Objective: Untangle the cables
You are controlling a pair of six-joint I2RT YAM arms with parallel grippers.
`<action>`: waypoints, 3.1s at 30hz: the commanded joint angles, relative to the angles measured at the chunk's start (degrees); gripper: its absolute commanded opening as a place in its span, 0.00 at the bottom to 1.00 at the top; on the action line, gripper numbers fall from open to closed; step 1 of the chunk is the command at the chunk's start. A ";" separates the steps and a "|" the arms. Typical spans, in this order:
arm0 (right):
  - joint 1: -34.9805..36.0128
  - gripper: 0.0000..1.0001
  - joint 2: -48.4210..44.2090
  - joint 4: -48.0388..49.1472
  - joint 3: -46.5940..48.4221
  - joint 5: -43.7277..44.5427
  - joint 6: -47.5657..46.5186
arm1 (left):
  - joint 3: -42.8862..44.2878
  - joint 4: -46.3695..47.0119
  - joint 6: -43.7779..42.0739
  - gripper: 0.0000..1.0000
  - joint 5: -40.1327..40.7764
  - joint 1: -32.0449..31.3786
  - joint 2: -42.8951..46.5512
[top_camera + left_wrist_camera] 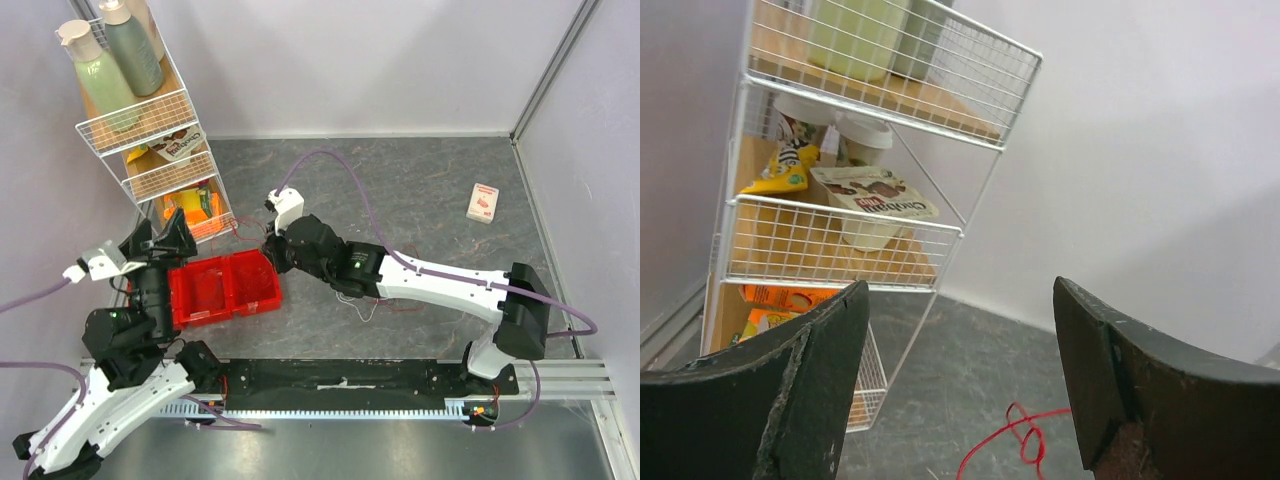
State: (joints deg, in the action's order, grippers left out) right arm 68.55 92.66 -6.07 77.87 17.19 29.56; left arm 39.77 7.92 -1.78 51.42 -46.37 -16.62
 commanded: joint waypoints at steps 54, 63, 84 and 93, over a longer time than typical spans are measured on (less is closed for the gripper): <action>-3.86 0.76 -3.44 -3.43 -10.00 -8.76 5.42 | 5.85 -52.76 43.54 0.79 -5.35 0.49 -17.31; -13.61 0.71 -21.90 -8.96 -29.33 0.91 6.20 | 8.91 -31.85 28.87 0.79 -43.81 0.66 -32.65; -20.39 0.59 -30.62 -2.73 -47.98 -12.18 9.81 | 10.59 -8.63 35.70 0.49 -65.13 -5.22 -78.12; -20.48 0.61 -25.78 -0.97 -48.86 -3.75 9.81 | 10.24 -15.21 31.67 0.06 -60.82 -6.63 -66.02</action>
State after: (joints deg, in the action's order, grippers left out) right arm 48.21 64.71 -9.80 29.39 8.40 39.42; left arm 48.82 -5.78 32.53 -11.22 -52.84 -93.67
